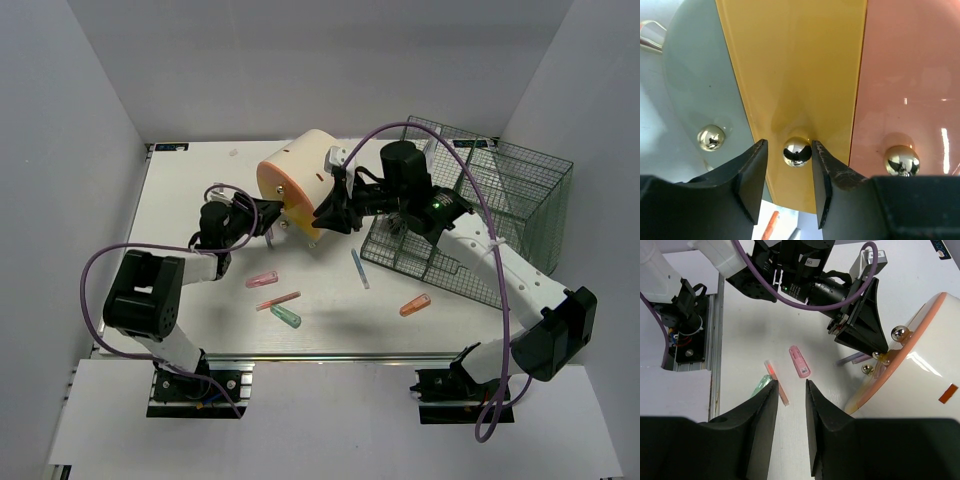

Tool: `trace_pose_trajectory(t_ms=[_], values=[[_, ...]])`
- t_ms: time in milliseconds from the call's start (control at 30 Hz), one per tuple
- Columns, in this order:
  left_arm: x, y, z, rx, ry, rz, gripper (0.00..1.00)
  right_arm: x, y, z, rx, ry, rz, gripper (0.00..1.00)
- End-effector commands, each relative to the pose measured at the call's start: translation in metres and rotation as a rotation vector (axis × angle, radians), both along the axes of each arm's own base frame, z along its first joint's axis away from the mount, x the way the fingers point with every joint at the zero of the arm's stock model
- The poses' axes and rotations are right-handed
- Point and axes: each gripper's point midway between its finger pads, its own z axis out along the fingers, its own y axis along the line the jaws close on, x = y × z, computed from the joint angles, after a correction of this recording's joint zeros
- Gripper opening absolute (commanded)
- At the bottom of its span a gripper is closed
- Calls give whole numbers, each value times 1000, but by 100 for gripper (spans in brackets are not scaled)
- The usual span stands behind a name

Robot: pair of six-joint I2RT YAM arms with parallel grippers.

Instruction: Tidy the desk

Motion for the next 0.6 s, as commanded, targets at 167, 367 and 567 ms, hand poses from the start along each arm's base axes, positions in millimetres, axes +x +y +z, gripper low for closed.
trace_pose_trajectory(t_ms=[167,367,567], values=[[11,-5,19,-45,-55,-23,45,4,1,2,19,-24,-2,34],[7,-5,22,-45,-57,-29,34,3,-1,-2,13,-22,-5,34],[-9,6,22,-25,-46,22,28,1,-3,-8,3,-27,-1,35]])
